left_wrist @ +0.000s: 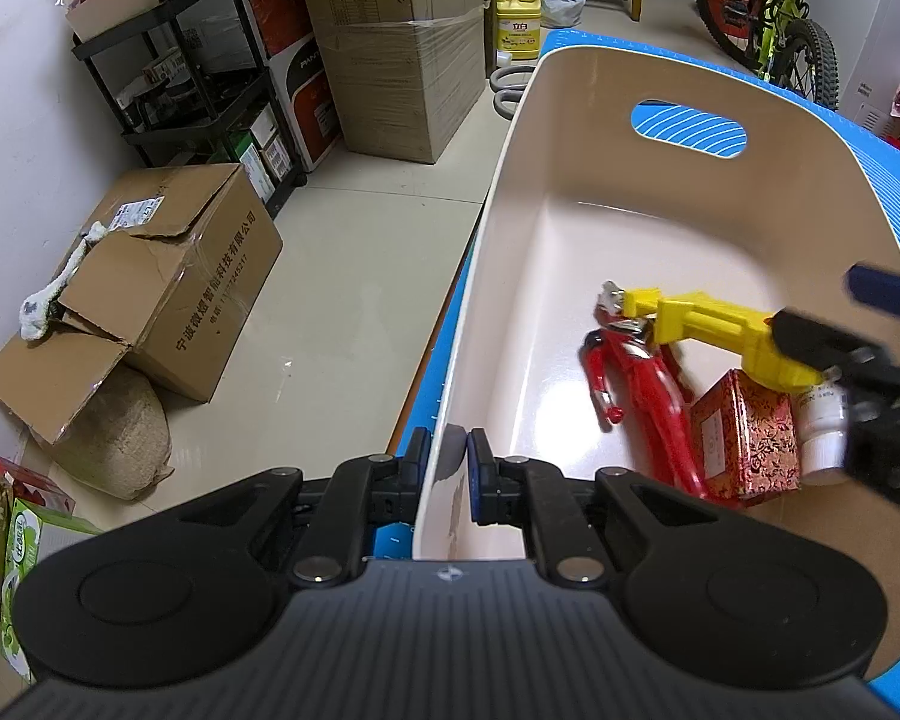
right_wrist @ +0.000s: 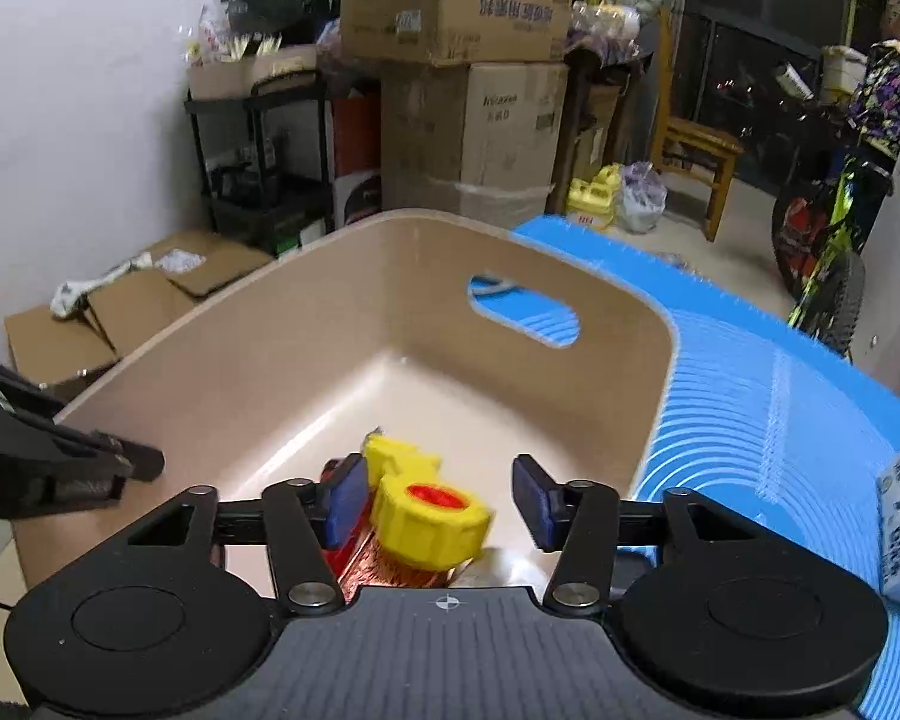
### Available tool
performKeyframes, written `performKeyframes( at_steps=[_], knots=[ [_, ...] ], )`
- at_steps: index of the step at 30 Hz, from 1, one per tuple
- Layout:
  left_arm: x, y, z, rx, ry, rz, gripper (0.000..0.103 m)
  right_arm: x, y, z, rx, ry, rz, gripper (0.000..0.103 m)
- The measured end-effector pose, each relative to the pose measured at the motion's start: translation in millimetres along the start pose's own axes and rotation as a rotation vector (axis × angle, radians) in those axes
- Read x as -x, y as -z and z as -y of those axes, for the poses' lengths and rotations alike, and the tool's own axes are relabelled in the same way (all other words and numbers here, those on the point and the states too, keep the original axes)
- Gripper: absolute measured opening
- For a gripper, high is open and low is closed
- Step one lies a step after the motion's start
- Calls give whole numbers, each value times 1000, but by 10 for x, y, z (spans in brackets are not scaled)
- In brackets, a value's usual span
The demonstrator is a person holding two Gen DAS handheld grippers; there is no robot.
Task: Organize rigid objects
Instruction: 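Carry the yellow toy into the bin and open the right gripper, then move the right gripper to the mat and grasp the green ointment tin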
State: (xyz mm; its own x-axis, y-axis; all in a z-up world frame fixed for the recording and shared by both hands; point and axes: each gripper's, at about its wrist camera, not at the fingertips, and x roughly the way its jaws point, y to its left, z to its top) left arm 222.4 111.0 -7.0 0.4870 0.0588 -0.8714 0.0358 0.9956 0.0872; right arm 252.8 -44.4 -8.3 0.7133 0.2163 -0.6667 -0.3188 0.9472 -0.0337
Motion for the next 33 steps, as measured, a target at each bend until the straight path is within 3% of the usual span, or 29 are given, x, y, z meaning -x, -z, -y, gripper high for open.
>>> performKeyframes(
  at_steps=[8, 15, 23, 33],
  knots=[
    [1, 9, 1, 0, 1, 1, 15, 382, -8, 363, -65, 36, 61, 71],
    [-2, 10, 4, -1, 0, 0, 15, 547, 120, 767, -101, 117, 40, 74],
    [-4, 11, 2, -2, -2, 1, 15, 550, 402, 1052, -115, 186, -25, 77],
    [-5, 19, 12, -3, -4, 2, 15, 249, 717, 1107, -120, 143, -165, 78]
  ],
)
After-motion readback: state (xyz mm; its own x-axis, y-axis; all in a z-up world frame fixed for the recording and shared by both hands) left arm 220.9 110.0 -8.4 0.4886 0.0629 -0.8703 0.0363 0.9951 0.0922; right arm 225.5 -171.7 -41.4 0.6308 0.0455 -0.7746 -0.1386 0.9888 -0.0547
